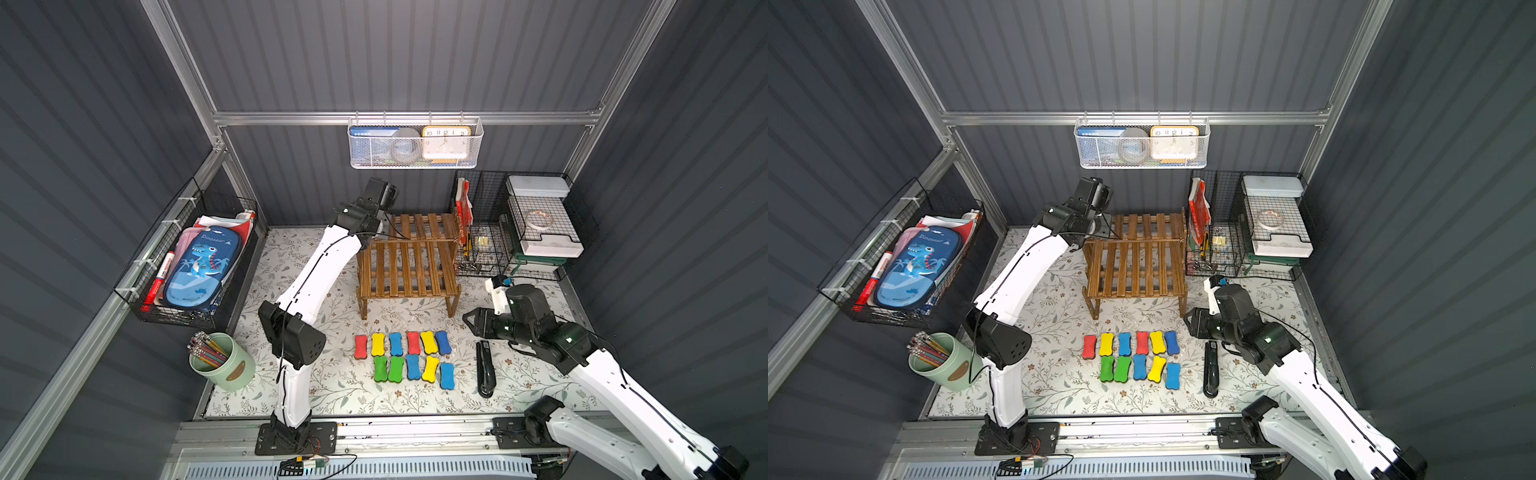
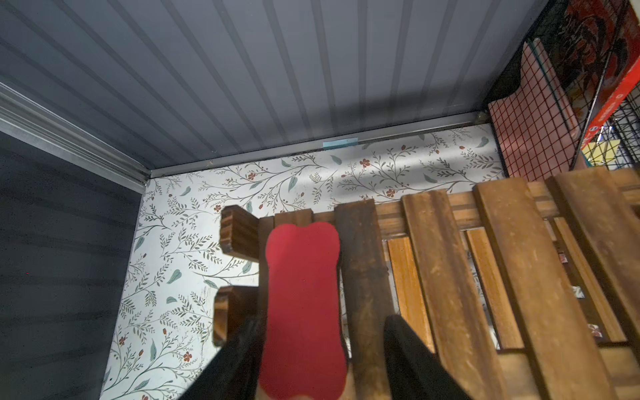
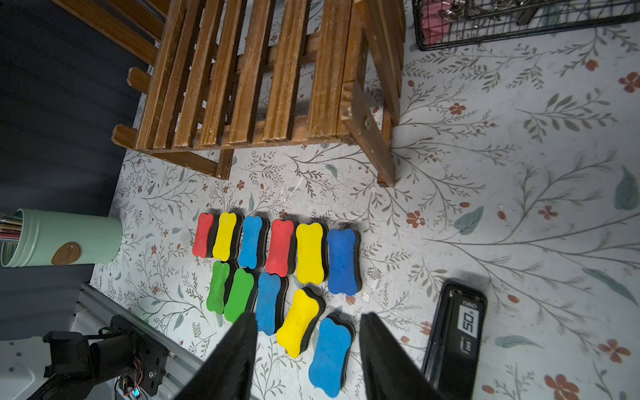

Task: Remove the whiteboard erasers from the shelf
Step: Pick up the whiteboard eraser from the shelf.

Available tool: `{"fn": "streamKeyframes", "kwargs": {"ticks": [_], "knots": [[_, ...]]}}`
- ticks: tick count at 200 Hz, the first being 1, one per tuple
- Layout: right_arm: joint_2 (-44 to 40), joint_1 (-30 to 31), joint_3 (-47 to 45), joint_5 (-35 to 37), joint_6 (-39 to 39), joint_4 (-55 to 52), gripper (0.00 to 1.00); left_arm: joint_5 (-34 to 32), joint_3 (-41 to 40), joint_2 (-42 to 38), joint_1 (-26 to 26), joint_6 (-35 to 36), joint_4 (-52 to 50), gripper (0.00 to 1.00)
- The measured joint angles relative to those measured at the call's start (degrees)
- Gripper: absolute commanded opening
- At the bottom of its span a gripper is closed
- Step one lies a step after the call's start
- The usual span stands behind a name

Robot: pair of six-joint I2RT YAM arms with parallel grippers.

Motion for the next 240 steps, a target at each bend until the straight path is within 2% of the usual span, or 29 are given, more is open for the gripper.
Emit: {"fn": "streamKeyframes", "kwargs": {"ticks": [80,133,170,185,240], "knots": [[0.11,-0.02,0.0,0.0,-0.04,0.0,0.52,-0.96,0.0,-0.11,0.02,0.04,0.02,0.65],[0.11,-0.24,0.0,0.0,-0.37,0.0,0.52,-1.31,-0.11,1.31,0.0,0.15,0.0,0.56],[0.11,-0.35,0.0,0.02,-0.42,0.0,0.52,-2.1,-0.59,1.33,0.02,0.2,0.24,0.4],[0.11,-0.35,0.0,0.02,-0.39,0.0,0.52,-2.34,-0.66,1.33,0.02,0.24,0.5,0.37],[0.07,-0.42,0.0,0.04,-0.39,0.0,0.52,-2.51,-0.37,1.18,-0.07,-0.39,0.68,0.35]]}}
